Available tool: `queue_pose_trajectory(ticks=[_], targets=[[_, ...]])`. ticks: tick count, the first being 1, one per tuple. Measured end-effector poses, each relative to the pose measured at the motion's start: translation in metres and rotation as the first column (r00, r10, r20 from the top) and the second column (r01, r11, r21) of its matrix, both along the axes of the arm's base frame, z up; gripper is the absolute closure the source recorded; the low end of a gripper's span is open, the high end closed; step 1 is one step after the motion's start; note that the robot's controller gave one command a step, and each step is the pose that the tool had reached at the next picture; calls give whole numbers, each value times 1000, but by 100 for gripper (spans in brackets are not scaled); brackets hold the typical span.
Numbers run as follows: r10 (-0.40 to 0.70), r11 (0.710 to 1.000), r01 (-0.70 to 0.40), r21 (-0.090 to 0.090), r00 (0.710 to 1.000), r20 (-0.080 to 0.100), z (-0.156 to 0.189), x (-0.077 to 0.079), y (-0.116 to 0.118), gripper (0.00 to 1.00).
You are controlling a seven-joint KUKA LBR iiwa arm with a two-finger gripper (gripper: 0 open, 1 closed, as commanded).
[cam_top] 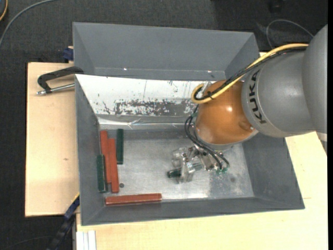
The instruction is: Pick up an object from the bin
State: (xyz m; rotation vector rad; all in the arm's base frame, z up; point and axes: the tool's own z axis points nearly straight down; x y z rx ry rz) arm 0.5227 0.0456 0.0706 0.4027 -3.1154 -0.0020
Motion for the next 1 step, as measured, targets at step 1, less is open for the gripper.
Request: queue_pose_trajectory(ticks=[1], targets=[[-26,1000,26,2,1000,16,151,18,4,100]])
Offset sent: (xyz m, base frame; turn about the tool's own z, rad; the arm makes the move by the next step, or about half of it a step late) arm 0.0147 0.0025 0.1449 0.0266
